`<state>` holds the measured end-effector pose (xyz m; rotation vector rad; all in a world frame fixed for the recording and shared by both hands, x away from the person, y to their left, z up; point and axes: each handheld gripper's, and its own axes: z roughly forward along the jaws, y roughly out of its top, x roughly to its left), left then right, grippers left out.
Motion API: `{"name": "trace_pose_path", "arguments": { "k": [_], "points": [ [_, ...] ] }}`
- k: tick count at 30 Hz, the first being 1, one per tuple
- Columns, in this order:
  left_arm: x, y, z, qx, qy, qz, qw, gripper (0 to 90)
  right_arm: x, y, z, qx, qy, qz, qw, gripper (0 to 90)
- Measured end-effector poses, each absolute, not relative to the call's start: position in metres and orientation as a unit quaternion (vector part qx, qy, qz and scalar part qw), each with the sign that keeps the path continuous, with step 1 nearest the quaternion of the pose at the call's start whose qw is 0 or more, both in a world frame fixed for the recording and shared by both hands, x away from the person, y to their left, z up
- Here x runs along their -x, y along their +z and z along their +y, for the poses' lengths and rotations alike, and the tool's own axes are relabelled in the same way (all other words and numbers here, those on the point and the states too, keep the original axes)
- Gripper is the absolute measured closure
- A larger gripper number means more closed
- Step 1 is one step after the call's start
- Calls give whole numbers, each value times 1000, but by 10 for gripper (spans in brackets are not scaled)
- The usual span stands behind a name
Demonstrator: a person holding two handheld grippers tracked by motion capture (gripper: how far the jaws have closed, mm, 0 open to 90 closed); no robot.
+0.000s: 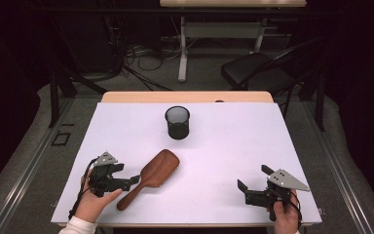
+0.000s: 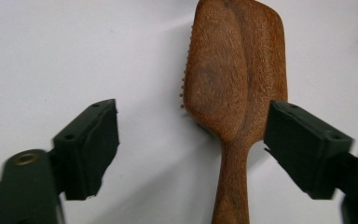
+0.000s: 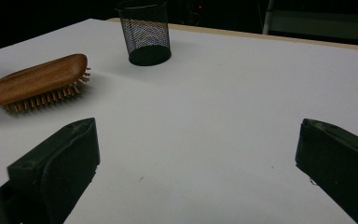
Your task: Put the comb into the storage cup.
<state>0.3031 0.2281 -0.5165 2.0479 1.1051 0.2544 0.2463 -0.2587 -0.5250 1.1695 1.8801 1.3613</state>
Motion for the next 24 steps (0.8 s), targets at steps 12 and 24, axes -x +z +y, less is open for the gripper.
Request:
{"name": "trace_pose_path", "arguments": {
  "k": [12, 24],
  "points": [
    [-297, -511, 226, -796, 90, 445, 400, 3, -248, -525, -255, -431, 504, 700, 266, 0],
    [-289, -500, 217, -829, 104, 404, 372, 3, -251, -526, -252, -427, 505, 704, 260, 0]
  ]
}}
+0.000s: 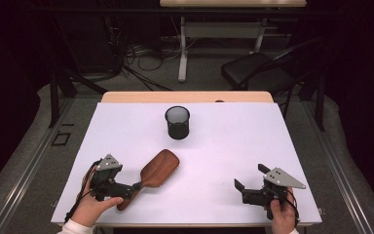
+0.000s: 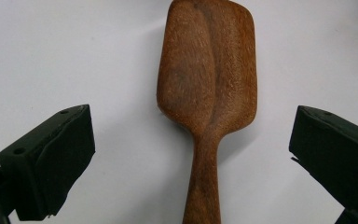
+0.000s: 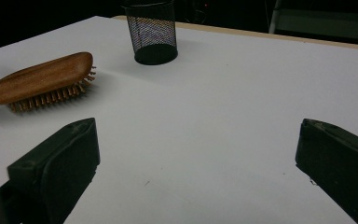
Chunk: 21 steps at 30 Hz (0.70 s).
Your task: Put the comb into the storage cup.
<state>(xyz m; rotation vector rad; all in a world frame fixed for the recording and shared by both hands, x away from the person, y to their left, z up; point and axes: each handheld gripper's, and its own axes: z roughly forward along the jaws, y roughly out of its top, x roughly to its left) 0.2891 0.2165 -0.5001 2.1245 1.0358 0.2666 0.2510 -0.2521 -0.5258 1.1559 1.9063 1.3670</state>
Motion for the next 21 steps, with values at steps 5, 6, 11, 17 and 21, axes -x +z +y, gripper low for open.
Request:
{"name": "trace_pose_path", "arguments": {
  "k": [5, 6, 11, 17, 21],
  "points": [
    [-292, -497, 214, -835, 99, 400, 365, 3, -250, -525, -253, -429, 504, 703, 260, 0],
    [-292, -497, 213, -834, 99, 400, 367, 3, -250, -525, -253, -429, 506, 702, 261, 0],
    [-296, -495, 208, -843, 103, 390, 355, 3, -251, -525, -254, -430, 508, 700, 260, 0],
    [-303, -492, 206, -851, 99, 386, 343, 3, -251, -525, -254, -428, 506, 703, 258, 0],
    [-306, -491, 203, -860, 96, 379, 328, 3, -250, -525, -254, -429, 509, 700, 258, 0]
  ]
}}
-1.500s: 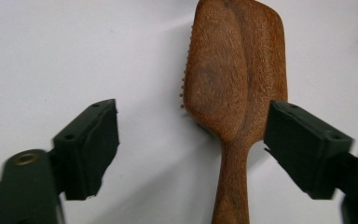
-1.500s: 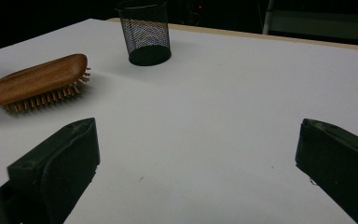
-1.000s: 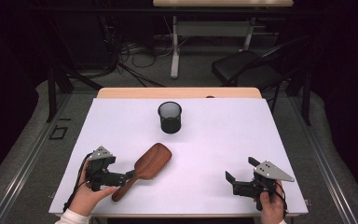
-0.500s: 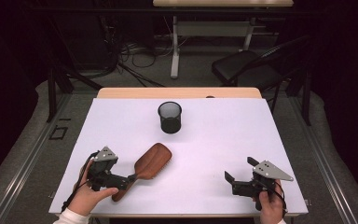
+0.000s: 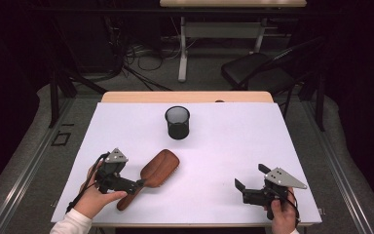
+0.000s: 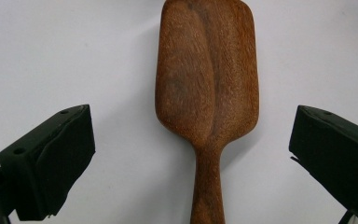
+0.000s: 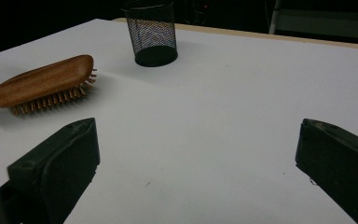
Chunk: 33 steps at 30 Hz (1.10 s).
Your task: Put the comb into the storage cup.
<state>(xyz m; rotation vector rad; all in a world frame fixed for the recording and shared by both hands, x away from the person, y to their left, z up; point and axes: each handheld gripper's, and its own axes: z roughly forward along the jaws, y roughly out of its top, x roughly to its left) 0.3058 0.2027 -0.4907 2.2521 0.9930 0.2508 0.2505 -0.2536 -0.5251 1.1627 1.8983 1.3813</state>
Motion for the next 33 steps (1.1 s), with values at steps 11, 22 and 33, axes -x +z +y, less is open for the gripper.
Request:
{"name": "trace_pose_path", "arguments": {
  "k": [11, 22, 33],
  "points": [
    [-310, -493, 190, -871, 90, 374, 305, 3, -247, -525, -255, -426, 510, 700, 261, 0],
    [-313, -490, 181, -887, 101, 366, 262, 3, -245, -522, -257, -423, 512, 700, 263, 0],
    [-316, -501, 173, -900, 84, 367, 222, 3, -244, -523, -257, -426, 512, 699, 261, 0]
  ]
}}
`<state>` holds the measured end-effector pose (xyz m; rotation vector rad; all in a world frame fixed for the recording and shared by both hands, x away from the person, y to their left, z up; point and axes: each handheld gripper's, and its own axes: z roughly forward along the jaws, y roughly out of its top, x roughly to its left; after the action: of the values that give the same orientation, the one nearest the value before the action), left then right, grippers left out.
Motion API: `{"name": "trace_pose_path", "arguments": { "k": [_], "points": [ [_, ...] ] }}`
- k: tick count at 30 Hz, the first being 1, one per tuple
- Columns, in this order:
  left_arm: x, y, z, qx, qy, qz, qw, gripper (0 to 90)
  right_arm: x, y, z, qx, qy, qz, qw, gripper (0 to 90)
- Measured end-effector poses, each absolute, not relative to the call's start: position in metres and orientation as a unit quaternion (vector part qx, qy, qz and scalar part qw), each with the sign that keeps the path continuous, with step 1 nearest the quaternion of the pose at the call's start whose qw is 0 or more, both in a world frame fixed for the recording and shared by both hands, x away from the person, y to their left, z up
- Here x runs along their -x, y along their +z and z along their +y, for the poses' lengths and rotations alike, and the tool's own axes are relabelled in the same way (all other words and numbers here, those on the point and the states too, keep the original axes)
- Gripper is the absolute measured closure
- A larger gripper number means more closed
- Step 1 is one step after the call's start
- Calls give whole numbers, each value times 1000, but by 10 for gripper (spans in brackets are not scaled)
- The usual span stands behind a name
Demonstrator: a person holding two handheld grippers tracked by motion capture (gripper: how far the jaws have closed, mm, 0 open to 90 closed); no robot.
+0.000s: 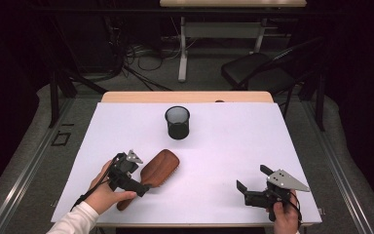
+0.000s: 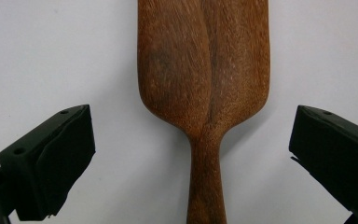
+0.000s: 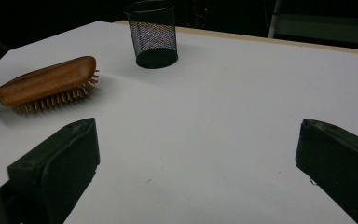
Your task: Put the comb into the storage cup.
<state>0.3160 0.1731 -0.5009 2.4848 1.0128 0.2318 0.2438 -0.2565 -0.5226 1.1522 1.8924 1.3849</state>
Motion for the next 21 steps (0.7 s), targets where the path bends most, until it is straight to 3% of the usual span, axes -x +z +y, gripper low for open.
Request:
{"name": "trace_pose_path", "arguments": {
  "k": [21],
  "points": [
    [-318, -511, 171, -914, 61, 368, 158, 3, -244, -523, -256, -422, 512, 701, 261, 0]
  ]
}}
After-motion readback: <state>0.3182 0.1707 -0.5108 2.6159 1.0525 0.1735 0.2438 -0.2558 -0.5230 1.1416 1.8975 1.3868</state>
